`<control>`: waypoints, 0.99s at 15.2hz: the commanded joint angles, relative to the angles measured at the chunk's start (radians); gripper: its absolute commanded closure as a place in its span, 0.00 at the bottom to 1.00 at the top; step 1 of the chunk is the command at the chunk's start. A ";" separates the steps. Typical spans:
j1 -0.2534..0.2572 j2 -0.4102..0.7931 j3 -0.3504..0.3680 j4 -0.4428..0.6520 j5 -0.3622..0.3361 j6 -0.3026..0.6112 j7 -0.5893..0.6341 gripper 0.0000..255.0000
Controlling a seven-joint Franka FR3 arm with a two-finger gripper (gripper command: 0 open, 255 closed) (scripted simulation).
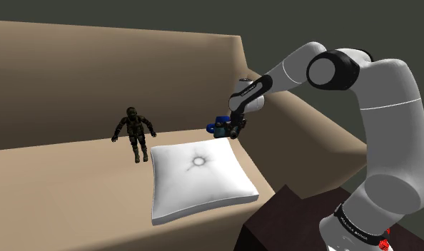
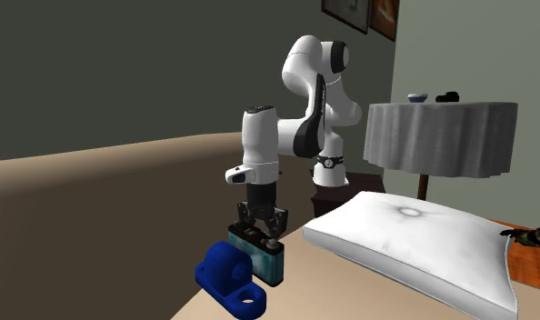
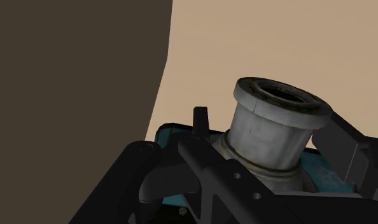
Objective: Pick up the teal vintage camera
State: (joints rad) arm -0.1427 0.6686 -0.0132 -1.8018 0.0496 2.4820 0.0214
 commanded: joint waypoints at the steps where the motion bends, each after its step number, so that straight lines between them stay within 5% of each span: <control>1: 0.000 0.001 0.000 0.001 0.000 0.000 0.000 1.00; 15: 0.001 -0.070 -0.002 -0.010 -0.003 -0.059 0.003 1.00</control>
State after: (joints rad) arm -0.1410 0.6071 -0.0149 -1.8141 0.0475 2.4332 0.0245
